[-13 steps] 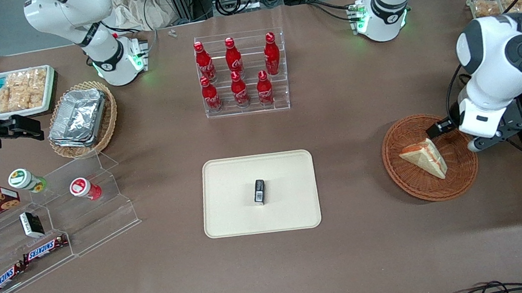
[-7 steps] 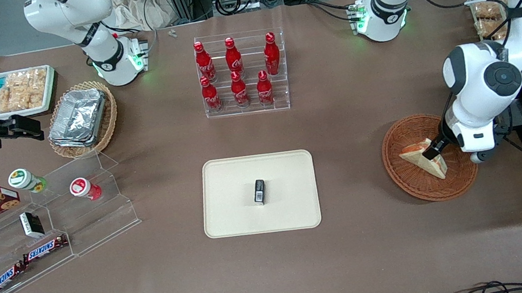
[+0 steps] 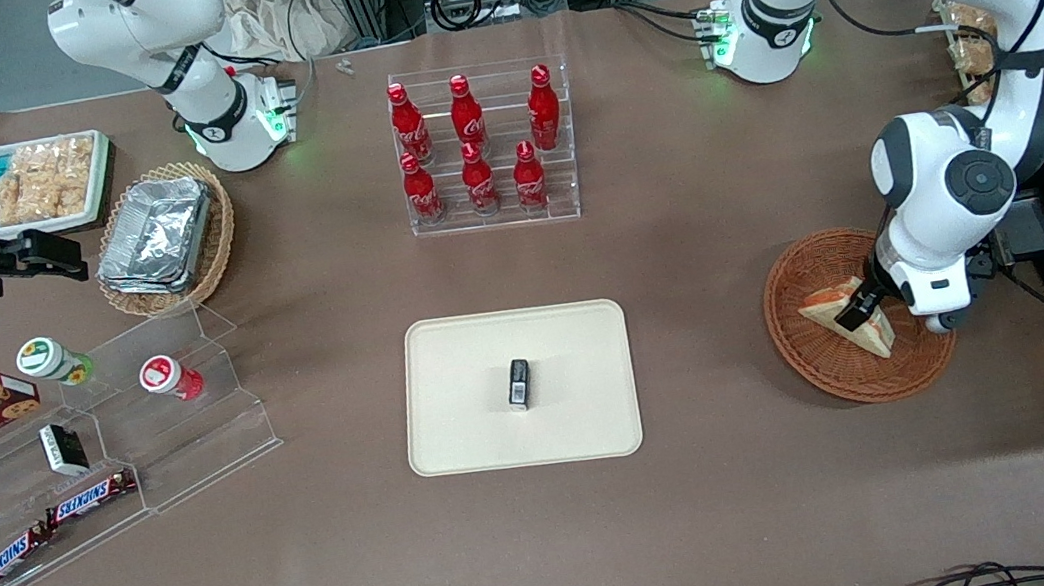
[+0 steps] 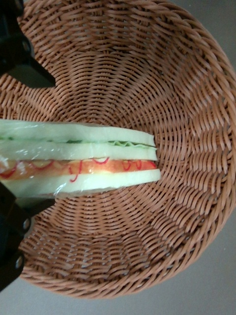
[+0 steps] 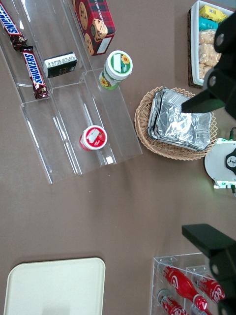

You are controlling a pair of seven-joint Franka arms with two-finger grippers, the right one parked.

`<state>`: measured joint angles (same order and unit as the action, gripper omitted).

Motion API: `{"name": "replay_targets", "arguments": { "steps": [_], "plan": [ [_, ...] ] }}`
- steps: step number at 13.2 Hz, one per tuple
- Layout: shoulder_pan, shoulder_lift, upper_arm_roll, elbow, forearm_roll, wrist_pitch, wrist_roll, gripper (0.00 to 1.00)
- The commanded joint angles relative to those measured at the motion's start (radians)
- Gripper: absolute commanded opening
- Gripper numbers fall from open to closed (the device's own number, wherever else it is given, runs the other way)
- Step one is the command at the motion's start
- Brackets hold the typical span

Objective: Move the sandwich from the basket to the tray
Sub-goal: 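Lower the left gripper and close it on the sandwich, then lift the sandwich and carry it toward the cream tray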

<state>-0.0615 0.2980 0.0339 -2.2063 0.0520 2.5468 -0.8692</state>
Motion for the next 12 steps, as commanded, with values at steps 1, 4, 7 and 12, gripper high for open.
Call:
{"name": "replay_targets", "arguments": {
  "steps": [1, 4, 7, 12],
  "plan": [
    [0.002, -0.019, -0.002, -0.032, 0.012, 0.047, -0.042, 0.49],
    [0.000, -0.065, -0.003, 0.006, 0.014, -0.068, -0.033, 0.00],
    [-0.018, -0.085, -0.011, 0.124, 0.009, -0.266, -0.044, 0.00],
    [-0.021, -0.105, -0.101, 0.492, 0.002, -0.795, -0.030, 0.00]
  ]
}}
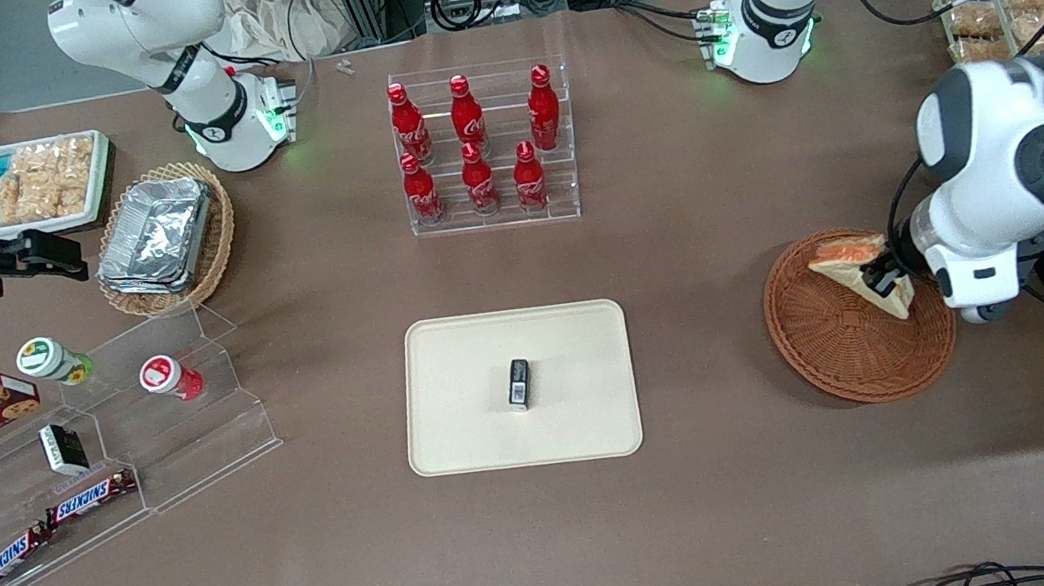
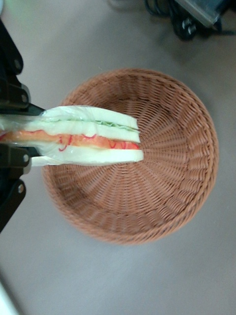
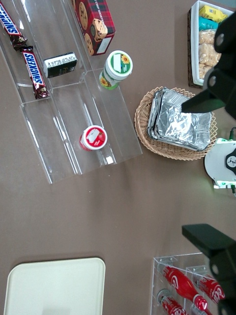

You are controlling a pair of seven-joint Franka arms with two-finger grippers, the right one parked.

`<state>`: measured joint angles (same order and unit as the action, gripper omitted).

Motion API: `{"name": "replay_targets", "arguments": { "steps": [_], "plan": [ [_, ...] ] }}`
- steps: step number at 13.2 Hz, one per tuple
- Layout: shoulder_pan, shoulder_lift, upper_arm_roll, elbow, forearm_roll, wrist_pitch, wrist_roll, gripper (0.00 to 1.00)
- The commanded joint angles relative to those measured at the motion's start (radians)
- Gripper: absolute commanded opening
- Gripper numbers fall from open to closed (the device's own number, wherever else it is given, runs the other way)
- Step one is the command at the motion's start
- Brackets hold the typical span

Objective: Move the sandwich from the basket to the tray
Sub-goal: 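Lift the sandwich and carry it toward the cream tray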

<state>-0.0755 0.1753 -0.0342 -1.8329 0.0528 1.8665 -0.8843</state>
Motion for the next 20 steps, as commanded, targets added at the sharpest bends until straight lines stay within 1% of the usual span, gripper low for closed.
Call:
{"name": "replay_targets", "arguments": {
  "steps": [1, 2, 5, 7, 10, 12, 15, 16, 17, 18, 20],
  "plan": [
    [-0.007, 0.016, -0.061, 0.145, 0.001, -0.127, -0.004, 0.00],
    [-0.007, 0.013, -0.078, 0.156, -0.001, -0.133, 0.037, 0.00],
    [-0.009, 0.033, -0.173, 0.168, 0.004, -0.133, 0.135, 0.00],
    [-0.027, 0.073, -0.237, 0.182, 0.022, -0.113, 0.130, 0.00],
    [-0.113, 0.110, -0.242, 0.205, 0.025, -0.075, 0.130, 0.00],
    [-0.174, 0.142, -0.242, 0.219, 0.086, -0.021, 0.131, 0.00],
    [-0.243, 0.214, -0.242, 0.237, 0.110, 0.069, 0.133, 0.00],
    [-0.279, 0.252, -0.240, 0.256, 0.133, 0.088, 0.137, 0.00],
    [-0.299, 0.297, -0.240, 0.294, 0.177, 0.094, 0.133, 0.00],
    [-0.303, 0.344, -0.242, 0.334, 0.209, 0.095, 0.131, 0.00],
    [-0.328, 0.410, -0.242, 0.385, 0.220, 0.132, 0.142, 0.00]
  ]
}}
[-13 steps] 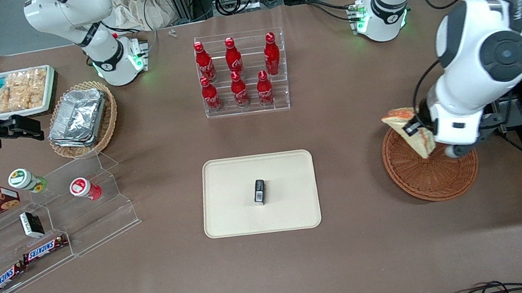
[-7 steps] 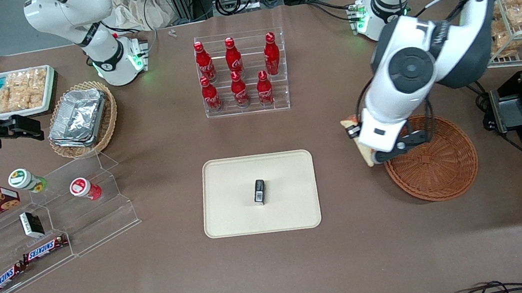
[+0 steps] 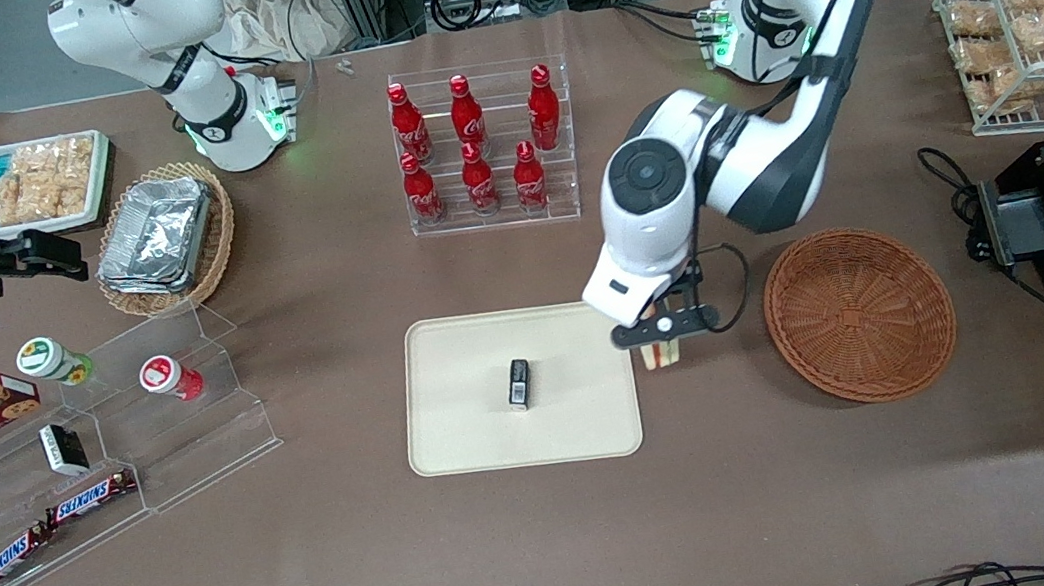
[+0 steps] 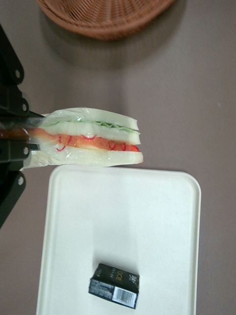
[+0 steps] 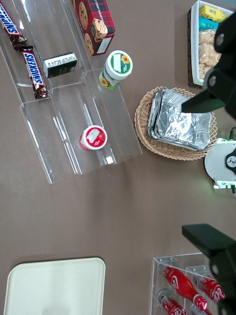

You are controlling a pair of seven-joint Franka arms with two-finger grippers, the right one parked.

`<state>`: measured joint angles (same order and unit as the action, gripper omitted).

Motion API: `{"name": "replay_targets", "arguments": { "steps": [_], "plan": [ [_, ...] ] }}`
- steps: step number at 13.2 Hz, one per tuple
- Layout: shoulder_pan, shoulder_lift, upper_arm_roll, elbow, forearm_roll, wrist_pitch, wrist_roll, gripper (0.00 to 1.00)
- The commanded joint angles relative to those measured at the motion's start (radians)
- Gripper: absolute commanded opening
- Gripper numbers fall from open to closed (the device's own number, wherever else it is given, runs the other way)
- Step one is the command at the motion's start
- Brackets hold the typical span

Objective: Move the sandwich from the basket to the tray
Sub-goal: 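Lift the sandwich and carry it toward the cream tray, then lower the sandwich onto the tray beside the black box and release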

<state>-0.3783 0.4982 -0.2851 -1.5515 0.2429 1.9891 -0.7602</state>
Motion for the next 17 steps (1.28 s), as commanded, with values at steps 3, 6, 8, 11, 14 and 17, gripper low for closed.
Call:
{"name": "replay_targets", "arguments": {
  "steps": [3, 6, 8, 11, 14, 17],
  "plan": [
    [-0.031, 0.161, 0.009, 0.105, 0.029, 0.147, 0.016, 0.00],
    [-0.042, 0.221, 0.009, 0.105, 0.030, 0.229, 0.016, 0.00],
    [-0.044, 0.247, 0.009, 0.105, 0.030, 0.243, 0.012, 0.00],
    [-0.045, 0.264, 0.009, 0.103, 0.027, 0.255, 0.007, 0.13],
    [-0.042, 0.263, 0.009, 0.103, 0.016, 0.255, 0.001, 0.99],
    [-0.034, 0.247, 0.009, 0.103, 0.013, 0.241, -0.030, 0.99]
  ]
}}
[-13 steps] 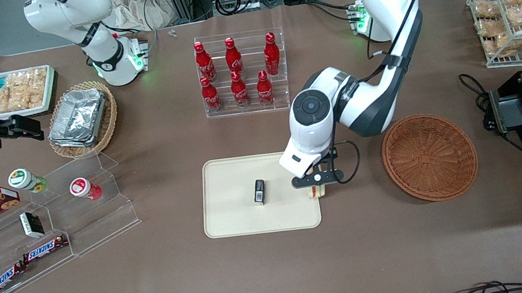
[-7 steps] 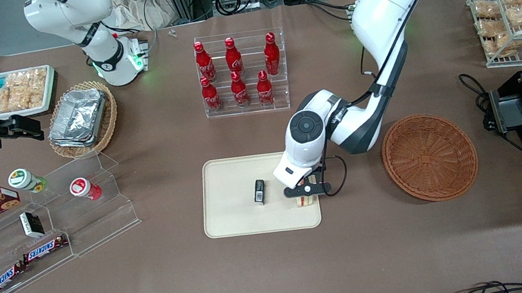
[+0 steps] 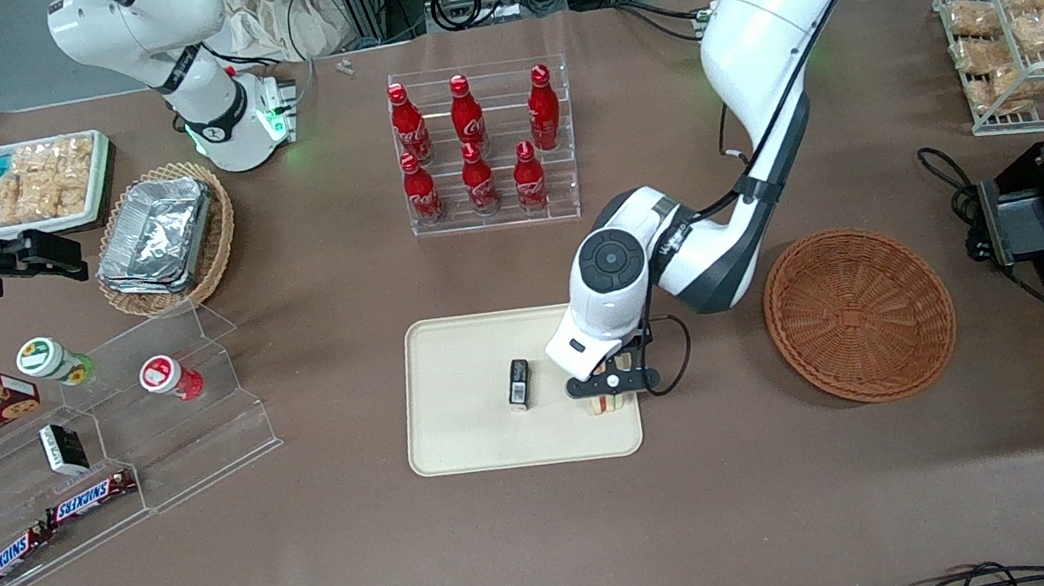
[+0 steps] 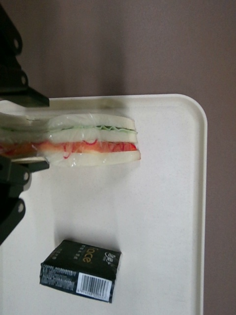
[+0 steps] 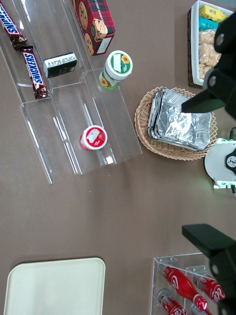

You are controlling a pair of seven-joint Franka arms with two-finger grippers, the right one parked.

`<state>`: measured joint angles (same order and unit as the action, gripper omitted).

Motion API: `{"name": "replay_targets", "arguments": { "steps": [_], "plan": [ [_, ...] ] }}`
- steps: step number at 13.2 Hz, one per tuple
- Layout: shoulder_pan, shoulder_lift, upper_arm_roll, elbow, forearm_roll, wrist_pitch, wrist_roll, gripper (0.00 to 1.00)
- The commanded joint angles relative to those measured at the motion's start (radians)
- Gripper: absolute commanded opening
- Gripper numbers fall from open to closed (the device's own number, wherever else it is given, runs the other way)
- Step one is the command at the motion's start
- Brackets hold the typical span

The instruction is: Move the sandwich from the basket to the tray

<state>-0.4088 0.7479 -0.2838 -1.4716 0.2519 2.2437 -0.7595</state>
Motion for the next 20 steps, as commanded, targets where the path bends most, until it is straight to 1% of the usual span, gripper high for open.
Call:
{"name": "replay_targets", "arguments": {
  "steps": [1, 4, 5, 8, 11, 16, 20],
  "plan": [
    [-0.001, -0.022, 0.006, 0.023, -0.006, -0.054, -0.024, 0.99],
    [0.013, -0.105, 0.008, 0.025, -0.075, -0.208, 0.032, 0.99],
    [0.021, -0.139, 0.009, 0.024, -0.080, -0.257, 0.061, 0.99],
    [0.059, -0.234, 0.009, 0.022, -0.082, -0.410, 0.152, 0.99],
    [0.119, -0.321, 0.009, 0.022, -0.082, -0.544, 0.250, 0.99],
    [0.257, -0.475, 0.009, 0.020, -0.082, -0.700, 0.471, 0.99],
    [0.369, -0.551, 0.014, 0.022, -0.080, -0.765, 0.643, 0.99]
  ]
}}
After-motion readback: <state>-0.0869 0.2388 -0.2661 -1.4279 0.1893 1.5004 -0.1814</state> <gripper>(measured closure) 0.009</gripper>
